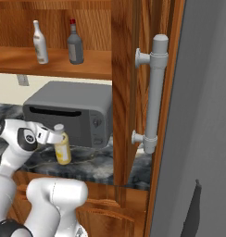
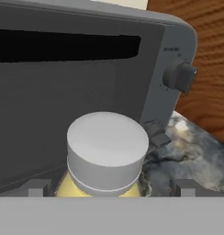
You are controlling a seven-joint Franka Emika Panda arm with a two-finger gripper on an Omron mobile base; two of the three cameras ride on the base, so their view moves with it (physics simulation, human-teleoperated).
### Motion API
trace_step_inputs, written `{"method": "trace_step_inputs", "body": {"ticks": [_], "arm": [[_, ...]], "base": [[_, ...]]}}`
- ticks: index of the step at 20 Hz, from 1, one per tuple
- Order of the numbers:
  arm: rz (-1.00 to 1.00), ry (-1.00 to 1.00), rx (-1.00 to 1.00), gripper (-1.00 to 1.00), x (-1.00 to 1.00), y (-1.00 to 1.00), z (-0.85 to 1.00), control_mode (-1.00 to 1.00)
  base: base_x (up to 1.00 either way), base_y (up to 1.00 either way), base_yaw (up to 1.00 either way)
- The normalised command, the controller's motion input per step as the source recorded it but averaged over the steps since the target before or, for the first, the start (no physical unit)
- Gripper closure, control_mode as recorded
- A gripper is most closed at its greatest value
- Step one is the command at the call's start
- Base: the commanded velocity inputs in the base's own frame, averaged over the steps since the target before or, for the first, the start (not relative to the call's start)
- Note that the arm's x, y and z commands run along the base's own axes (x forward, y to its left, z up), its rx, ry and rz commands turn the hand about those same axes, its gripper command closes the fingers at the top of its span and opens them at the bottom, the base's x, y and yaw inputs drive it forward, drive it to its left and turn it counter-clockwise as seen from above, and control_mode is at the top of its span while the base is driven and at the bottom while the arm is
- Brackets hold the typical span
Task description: Sort all alcoholic drinks to one cabinet, and non-alcoholic drinks to the other.
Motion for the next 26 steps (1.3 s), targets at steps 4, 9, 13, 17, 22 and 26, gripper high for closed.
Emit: {"method": "trace_step_inputs", "body": {"ticks": [4,9,13,17,22,26], "arm": [[0.0,0.0,0.0,-1.0,0.0,-0.11,-0.03,-1.0],[0.03,0.0,0.0,-1.0,0.13,0.07,0.0,-1.0],[0.09,0.0,0.0,-1.0,0.09,0.25,-0.01,-1.0],[0.11,0.0,0.0,1.0,0.06,0.24,-0.02,-1.0],[0.05,0.0,0.0,1.0,0.01,0.14,-0.04,-1.0],[0.01,0.0,0.0,1.0,0.0,0.0,-0.01,-1.0]], "base": [[0.0,0.0,0.0],[0.0,0.0,0.0],[0.0,0.0,0.0],[0.0,0.0,0.0],[0.0,0.0,0.0],[0.0,0.0,0.0]]}}
